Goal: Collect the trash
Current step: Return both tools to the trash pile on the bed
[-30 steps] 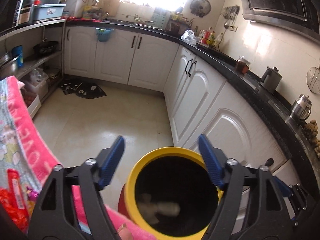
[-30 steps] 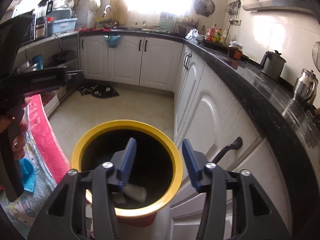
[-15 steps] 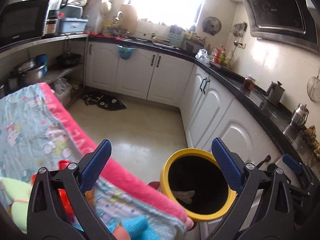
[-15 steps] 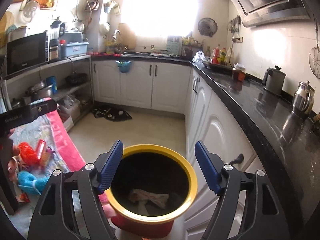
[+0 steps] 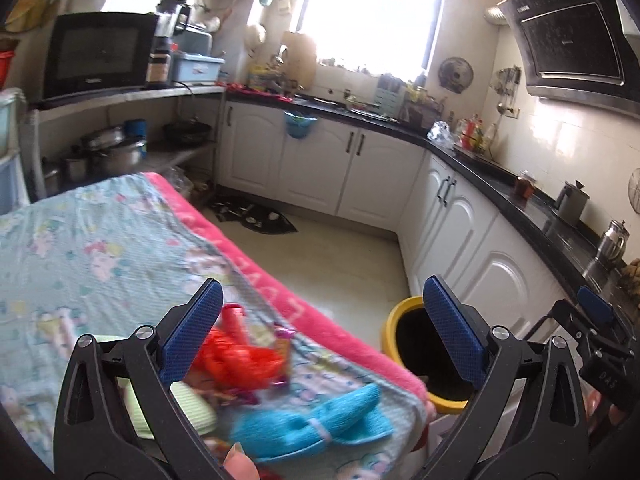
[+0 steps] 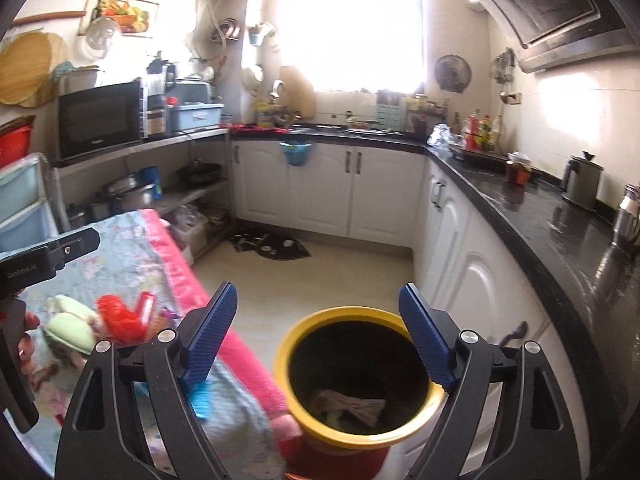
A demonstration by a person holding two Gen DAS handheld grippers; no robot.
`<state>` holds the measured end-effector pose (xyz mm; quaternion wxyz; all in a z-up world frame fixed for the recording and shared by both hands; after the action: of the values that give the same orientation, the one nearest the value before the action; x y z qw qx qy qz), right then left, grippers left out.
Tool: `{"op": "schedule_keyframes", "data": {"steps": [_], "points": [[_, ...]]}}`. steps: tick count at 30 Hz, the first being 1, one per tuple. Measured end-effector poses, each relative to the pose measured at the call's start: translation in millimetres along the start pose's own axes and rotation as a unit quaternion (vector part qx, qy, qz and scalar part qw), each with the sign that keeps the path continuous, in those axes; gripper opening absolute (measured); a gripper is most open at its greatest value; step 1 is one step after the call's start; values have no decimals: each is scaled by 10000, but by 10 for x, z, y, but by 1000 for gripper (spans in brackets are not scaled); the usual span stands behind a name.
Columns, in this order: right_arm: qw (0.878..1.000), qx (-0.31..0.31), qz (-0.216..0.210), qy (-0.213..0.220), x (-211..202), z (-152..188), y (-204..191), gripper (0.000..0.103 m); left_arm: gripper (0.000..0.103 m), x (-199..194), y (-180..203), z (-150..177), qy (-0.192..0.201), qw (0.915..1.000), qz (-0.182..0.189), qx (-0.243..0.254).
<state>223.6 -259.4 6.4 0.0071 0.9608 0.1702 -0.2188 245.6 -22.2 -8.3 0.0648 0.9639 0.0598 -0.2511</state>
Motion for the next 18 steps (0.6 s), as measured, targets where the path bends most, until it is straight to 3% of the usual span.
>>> {"op": "schedule_keyframes", "data": {"steps": [18], "points": [[9928,-579,-1037,-150,111,-37,-1183,81,92,-566,-1206,-64,324,9946,-878,-447]]}}
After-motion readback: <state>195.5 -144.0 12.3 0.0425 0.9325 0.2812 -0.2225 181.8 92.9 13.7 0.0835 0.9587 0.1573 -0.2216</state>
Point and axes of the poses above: each gripper's, at about its wrist camera, not at the fingertips, and x roughly the way its jaws point, y to its right, z to its underside, the point moved 10 cm from there along x, roughly the way its jaws point, and after that the axes turned 13 degrees about -z, right-handed, at the moved point
